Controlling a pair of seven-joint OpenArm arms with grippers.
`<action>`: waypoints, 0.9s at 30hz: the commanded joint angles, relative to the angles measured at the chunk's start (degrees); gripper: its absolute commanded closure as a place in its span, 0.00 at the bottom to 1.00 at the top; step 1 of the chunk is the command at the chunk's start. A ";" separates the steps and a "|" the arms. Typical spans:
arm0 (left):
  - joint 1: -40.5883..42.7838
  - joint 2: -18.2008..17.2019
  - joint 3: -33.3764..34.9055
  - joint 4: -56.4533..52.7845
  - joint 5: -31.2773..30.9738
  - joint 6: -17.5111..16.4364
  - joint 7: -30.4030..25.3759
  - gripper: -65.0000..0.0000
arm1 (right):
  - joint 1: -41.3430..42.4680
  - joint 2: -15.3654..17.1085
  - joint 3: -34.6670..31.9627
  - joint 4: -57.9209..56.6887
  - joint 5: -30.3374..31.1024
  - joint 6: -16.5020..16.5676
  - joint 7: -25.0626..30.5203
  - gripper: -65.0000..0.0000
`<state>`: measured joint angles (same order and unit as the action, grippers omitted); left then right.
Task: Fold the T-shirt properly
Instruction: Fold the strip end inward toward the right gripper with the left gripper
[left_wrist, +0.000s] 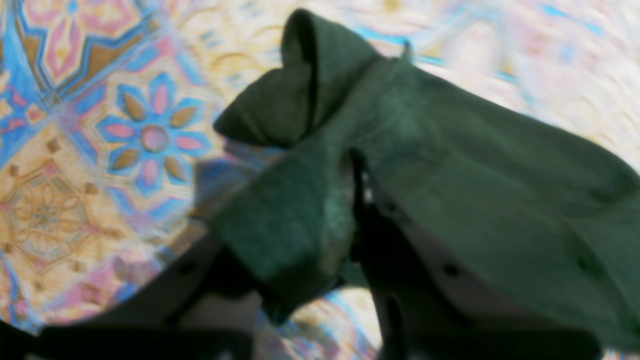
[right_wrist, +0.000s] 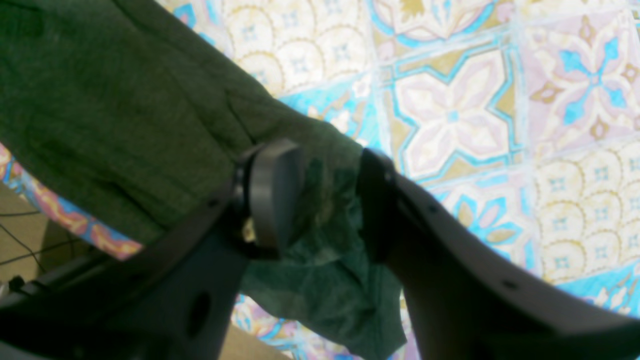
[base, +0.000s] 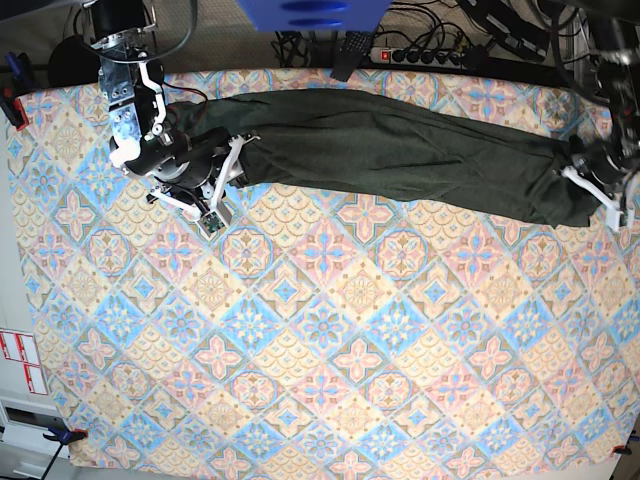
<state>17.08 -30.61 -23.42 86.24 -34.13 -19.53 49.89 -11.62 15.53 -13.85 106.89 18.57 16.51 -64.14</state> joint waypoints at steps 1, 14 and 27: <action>1.25 0.50 -0.01 4.09 -0.46 0.06 -0.79 1.00 | 0.41 0.51 0.35 1.20 0.55 0.23 0.71 0.66; 4.50 14.30 0.52 20.80 -0.38 0.14 8.18 1.00 | 0.41 0.60 0.53 1.20 0.55 0.23 0.71 0.66; 3.71 17.73 11.07 20.62 -0.29 3.40 7.74 1.00 | 0.41 0.60 0.53 1.20 0.47 0.23 0.89 0.66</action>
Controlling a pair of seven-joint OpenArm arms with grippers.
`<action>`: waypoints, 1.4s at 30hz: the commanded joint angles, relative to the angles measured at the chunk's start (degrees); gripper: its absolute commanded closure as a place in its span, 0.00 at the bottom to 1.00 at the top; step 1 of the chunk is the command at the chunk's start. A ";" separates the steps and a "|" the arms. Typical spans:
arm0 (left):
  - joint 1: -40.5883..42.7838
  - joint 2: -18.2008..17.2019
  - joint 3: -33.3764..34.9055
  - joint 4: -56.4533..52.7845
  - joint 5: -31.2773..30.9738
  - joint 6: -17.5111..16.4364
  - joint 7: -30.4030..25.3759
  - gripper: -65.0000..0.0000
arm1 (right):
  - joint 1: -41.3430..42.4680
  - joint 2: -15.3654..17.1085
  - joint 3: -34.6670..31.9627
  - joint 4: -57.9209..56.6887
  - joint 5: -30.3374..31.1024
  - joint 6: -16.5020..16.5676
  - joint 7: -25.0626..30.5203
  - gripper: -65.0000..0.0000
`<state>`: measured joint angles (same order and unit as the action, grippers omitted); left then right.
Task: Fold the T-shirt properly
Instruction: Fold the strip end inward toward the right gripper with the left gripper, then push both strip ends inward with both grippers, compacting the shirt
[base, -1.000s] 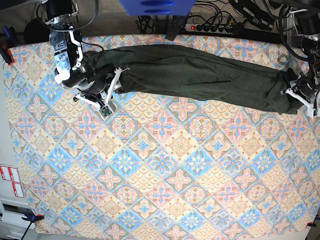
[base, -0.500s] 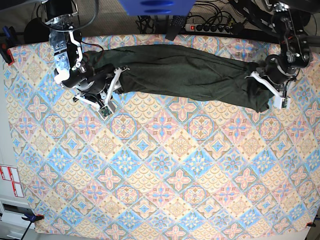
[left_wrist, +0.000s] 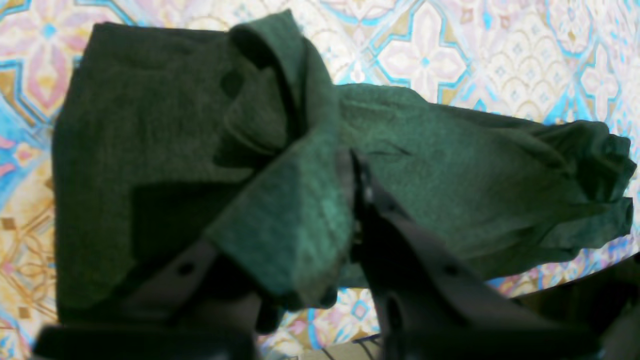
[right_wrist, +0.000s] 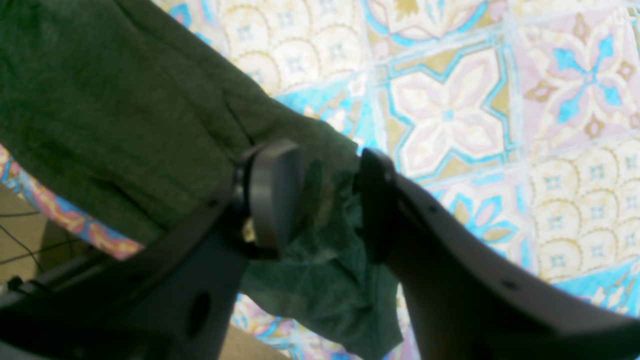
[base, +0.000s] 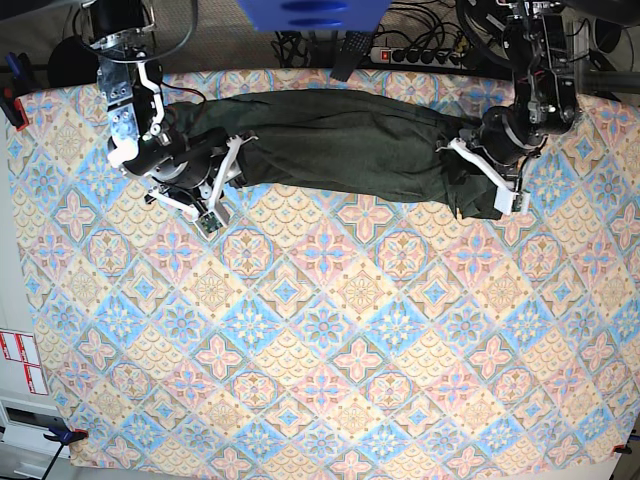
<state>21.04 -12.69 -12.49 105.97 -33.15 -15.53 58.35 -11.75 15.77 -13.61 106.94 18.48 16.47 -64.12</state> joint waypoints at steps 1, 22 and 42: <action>-0.25 -0.19 1.28 0.88 -1.27 -0.34 -0.72 1.00 | 0.54 0.36 0.29 1.15 0.55 0.28 0.86 0.66; 0.02 -2.39 4.89 4.49 -2.06 1.33 -0.37 0.46 | 0.36 0.45 0.29 1.24 0.55 0.28 0.69 0.66; 1.25 -8.37 -9.79 0.80 -1.80 0.89 -0.72 0.47 | -6.58 0.45 16.55 -2.72 0.73 0.37 0.51 0.48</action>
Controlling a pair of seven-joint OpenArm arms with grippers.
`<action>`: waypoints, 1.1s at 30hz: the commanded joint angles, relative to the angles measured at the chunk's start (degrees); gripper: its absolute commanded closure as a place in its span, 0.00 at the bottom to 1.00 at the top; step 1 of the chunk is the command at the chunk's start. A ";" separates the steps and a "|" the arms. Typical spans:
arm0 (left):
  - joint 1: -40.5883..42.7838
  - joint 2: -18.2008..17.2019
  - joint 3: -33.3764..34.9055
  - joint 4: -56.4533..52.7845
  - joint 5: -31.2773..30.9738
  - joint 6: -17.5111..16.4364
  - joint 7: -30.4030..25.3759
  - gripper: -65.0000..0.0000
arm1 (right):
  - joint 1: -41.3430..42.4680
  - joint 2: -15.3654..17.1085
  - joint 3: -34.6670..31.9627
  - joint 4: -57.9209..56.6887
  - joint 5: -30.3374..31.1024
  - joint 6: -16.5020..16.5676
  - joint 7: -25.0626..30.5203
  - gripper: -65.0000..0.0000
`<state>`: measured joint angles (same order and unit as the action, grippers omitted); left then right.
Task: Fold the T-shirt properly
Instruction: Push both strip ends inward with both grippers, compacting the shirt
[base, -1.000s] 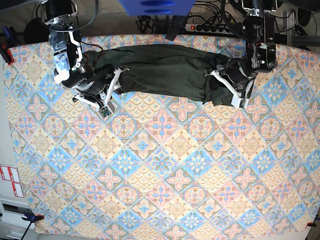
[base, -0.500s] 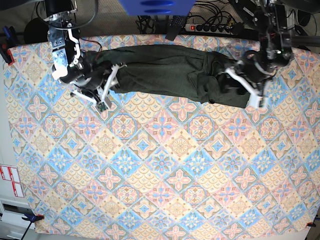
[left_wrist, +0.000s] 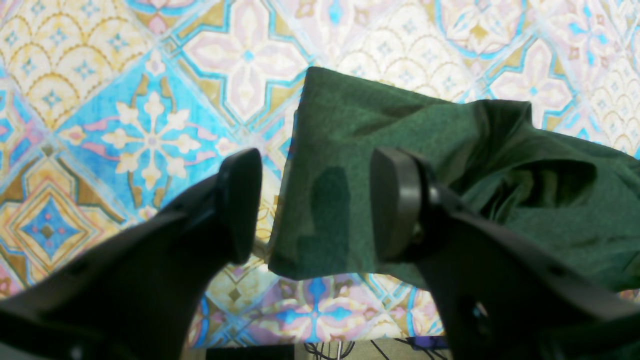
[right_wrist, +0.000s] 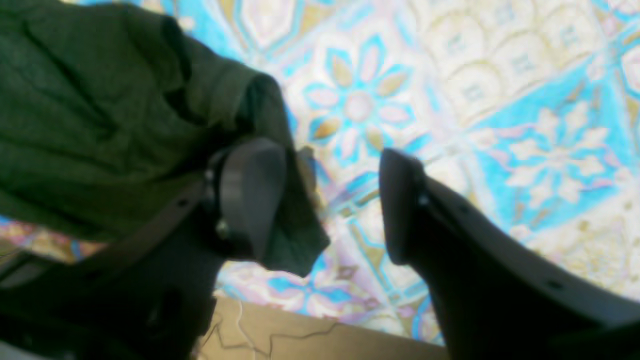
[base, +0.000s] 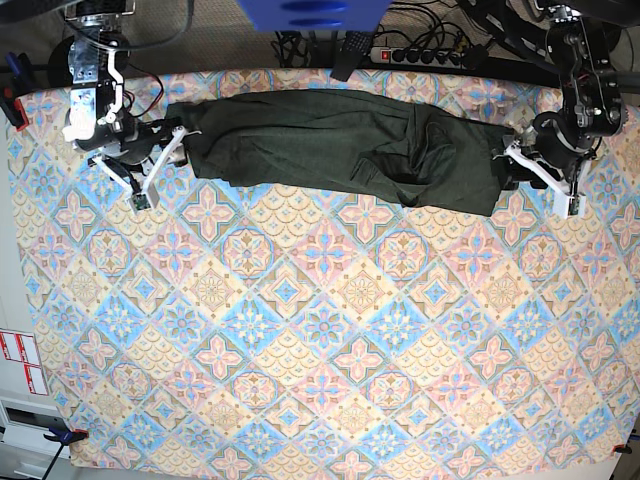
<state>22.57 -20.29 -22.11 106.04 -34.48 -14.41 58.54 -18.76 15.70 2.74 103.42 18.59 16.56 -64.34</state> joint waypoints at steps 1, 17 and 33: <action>-0.37 -0.67 -0.18 0.73 -0.47 -0.22 -0.92 0.47 | 0.43 0.52 0.20 0.19 0.71 0.37 0.73 0.47; -0.46 -0.67 1.05 0.64 -0.38 -0.22 -0.92 0.47 | 3.25 0.52 0.20 -10.45 14.25 0.37 0.82 0.47; -0.46 -0.67 1.05 0.64 -0.47 -0.22 -0.92 0.47 | 3.25 0.25 0.11 -17.57 19.52 5.20 0.82 0.47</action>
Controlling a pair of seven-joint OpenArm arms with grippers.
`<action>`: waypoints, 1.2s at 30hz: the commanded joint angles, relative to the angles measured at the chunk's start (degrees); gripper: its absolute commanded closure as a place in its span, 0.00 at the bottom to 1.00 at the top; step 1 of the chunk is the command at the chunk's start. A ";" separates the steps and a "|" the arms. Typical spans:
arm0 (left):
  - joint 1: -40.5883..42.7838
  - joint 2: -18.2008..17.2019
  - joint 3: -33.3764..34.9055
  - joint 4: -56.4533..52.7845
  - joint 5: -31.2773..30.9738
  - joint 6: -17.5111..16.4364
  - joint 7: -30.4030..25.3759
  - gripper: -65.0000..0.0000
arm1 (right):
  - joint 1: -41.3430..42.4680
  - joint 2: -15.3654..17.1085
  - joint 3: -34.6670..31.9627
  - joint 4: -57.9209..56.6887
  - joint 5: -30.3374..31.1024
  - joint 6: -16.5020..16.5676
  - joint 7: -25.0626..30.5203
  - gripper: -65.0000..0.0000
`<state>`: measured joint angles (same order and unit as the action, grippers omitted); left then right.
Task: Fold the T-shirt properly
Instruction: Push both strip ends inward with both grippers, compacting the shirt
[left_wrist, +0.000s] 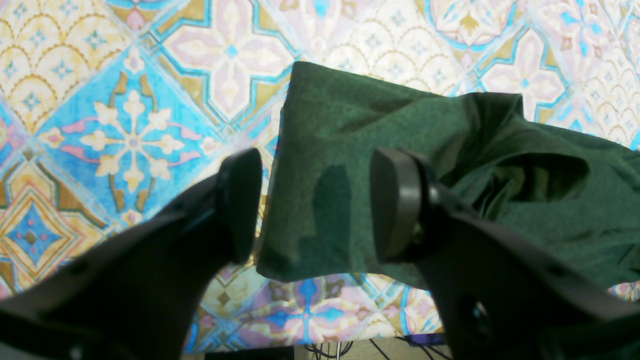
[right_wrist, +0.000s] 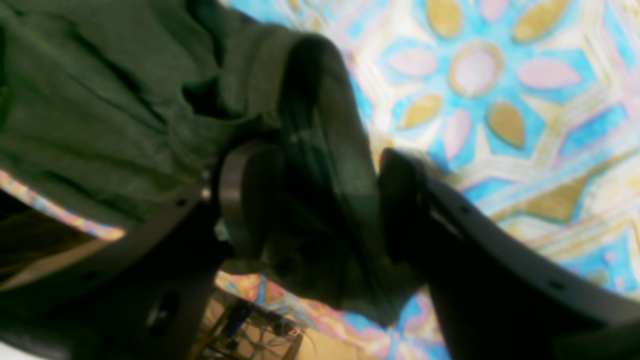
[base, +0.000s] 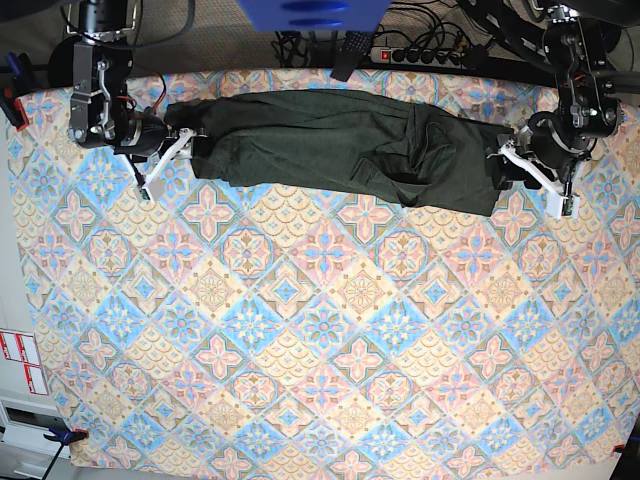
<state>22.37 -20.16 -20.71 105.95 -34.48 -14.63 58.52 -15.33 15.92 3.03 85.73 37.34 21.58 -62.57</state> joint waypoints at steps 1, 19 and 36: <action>-0.26 -0.80 -0.35 0.73 -0.47 0.00 -0.90 0.47 | -0.18 0.03 -0.17 -0.24 1.73 1.41 -0.95 0.47; -0.26 -0.80 -0.35 0.73 -0.47 0.00 -0.90 0.47 | -0.18 -0.05 -8.52 -0.15 14.13 3.52 -1.04 0.47; -0.35 -0.80 -0.87 0.73 -0.64 0.00 -0.98 0.47 | 7.11 -2.25 -7.91 -6.48 14.22 3.52 -0.95 0.79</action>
<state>22.24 -20.16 -21.15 105.95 -34.50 -14.59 58.52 -8.75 13.10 -5.21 78.37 49.87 24.58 -64.14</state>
